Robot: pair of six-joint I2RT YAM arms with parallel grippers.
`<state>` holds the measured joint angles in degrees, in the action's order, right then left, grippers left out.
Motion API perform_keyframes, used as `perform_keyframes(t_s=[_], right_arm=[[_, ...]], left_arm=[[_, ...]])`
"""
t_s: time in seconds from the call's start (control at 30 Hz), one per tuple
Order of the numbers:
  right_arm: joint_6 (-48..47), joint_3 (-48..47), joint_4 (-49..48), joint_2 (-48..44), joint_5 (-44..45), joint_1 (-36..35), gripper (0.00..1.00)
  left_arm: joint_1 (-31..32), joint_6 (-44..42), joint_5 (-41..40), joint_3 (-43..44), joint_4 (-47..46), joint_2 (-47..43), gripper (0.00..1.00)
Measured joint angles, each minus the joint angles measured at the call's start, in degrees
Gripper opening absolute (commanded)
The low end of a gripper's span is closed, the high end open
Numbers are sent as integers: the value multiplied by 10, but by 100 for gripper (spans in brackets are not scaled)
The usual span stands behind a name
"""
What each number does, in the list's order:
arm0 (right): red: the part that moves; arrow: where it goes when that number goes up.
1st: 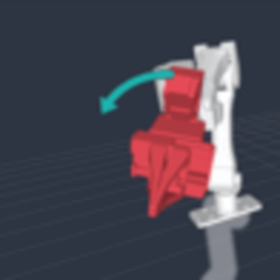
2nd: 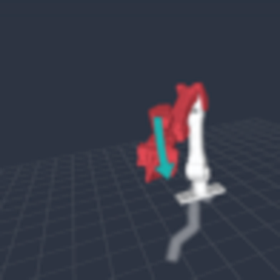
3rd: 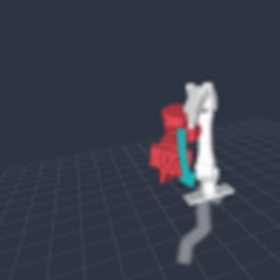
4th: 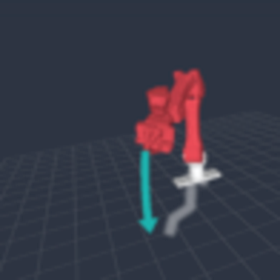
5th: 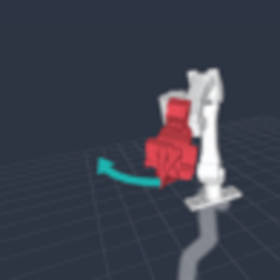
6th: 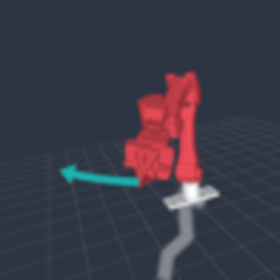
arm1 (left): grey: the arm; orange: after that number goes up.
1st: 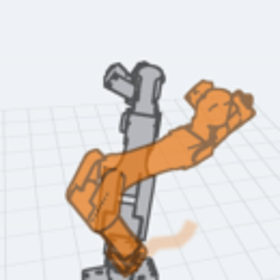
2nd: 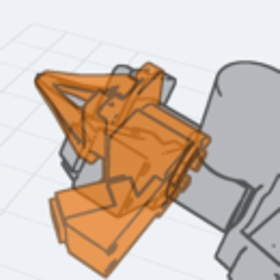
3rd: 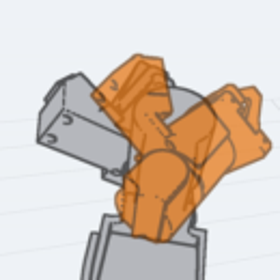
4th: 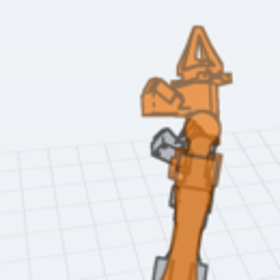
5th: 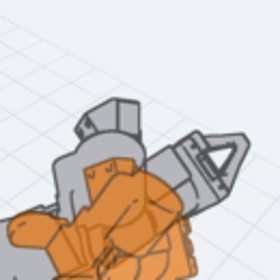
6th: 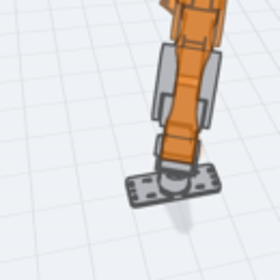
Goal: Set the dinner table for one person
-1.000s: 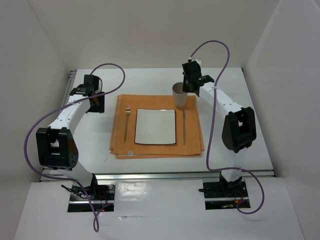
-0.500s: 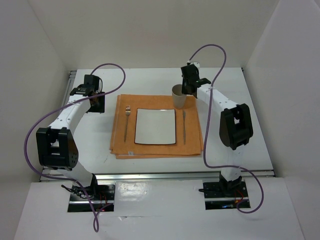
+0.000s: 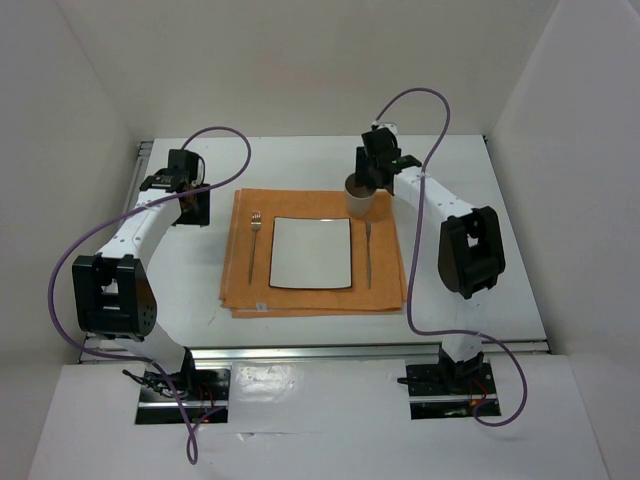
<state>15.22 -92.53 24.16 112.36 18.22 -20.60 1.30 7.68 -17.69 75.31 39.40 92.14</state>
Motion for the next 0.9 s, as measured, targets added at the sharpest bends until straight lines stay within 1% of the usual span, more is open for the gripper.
perform_keyframes(t_s=[0.07,0.1,0.17,0.3,0.4,0.47,0.53,0.63,0.73,0.9], right_arm=[[-8,-13,1,0,-11,2,83],[-10,-21,3,0,-15,3,92],[-15,-45,8,-3,-27,10,100],[-17,-65,22,-46,-57,50,100],[-7,-50,46,-119,-79,108,100],[4,-8,55,-189,-84,155,100],[16,54,61,-263,-82,197,100],[32,144,84,-351,-87,226,100],[48,211,125,-401,-96,243,100],[73,297,178,-457,-123,251,100]], left_arm=[[0,0,0,0,0,0,70],[0,0,0,0,0,0,70],[0,0,0,0,0,0,70],[0,-3,-1,0,0,0,70],[-2,-7,-2,0,0,0,70],[-5,-13,-5,0,0,0,70],[-11,-15,-6,0,2,-1,70],[-24,-17,-6,-7,2,-12,70],[-42,-19,-7,-19,4,-32,70],[-73,-36,-9,-61,5,-74,70]])
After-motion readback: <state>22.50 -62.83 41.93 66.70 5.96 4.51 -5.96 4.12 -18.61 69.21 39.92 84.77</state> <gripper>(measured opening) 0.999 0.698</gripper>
